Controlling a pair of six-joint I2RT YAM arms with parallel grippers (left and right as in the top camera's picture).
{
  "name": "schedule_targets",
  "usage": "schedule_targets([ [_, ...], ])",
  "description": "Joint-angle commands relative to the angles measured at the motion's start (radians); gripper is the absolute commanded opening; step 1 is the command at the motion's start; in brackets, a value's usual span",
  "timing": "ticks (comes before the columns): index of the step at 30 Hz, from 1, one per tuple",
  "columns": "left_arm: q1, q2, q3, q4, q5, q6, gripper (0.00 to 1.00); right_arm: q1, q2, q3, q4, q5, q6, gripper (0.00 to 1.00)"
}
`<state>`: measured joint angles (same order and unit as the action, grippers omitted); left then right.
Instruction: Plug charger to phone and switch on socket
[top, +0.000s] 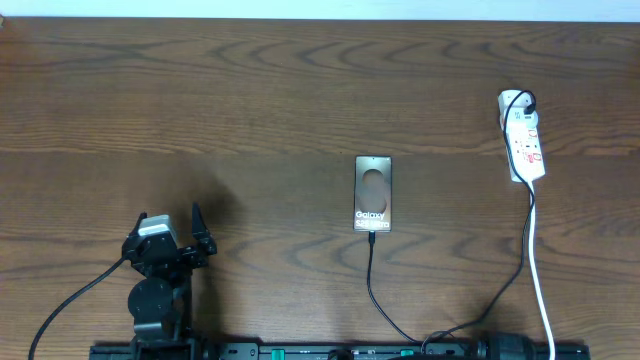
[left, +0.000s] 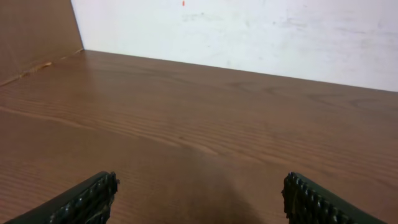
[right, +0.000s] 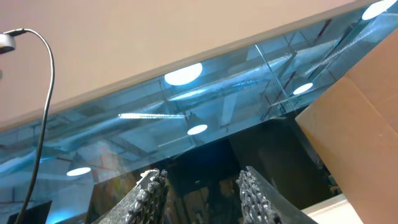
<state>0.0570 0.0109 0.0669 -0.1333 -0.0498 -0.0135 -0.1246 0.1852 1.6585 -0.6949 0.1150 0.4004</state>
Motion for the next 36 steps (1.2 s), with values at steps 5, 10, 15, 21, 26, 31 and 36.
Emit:
schedule_targets([
  [5,-0.002,-0.007,-0.026,-0.016,0.013,0.021,0.87,0.006,-0.009,-0.005,0.011,0.010,-0.012,0.41],
  [10,-0.002,-0.007,-0.026,-0.016,0.013,0.021,0.87,0.006,-0.009,-0.005,0.029,0.010,-0.012,0.57],
  [15,-0.002,-0.007,-0.026,-0.016,0.013,0.021,0.87,0.005,-0.009,-0.006,0.035,0.132,-0.012,0.99],
  [21,-0.002,-0.007,-0.026,-0.016,0.013,0.021,0.87,0.005,-0.009,-0.016,-0.142,0.258,-0.012,0.99],
  [26,-0.002,-0.007,-0.026,-0.016,0.013,0.021,0.87,0.005,-0.009,-0.083,-0.343,0.257,0.137,0.99],
  [31,-0.002,-0.007,-0.026,-0.016,0.013,0.021,0.87,0.005,-0.009,-0.247,-0.341,0.259,0.251,0.99],
  [36,-0.002,-0.007,-0.026,-0.016,0.013,0.021,0.87,0.005,-0.009,-0.397,-0.292,0.260,0.307,0.99],
])
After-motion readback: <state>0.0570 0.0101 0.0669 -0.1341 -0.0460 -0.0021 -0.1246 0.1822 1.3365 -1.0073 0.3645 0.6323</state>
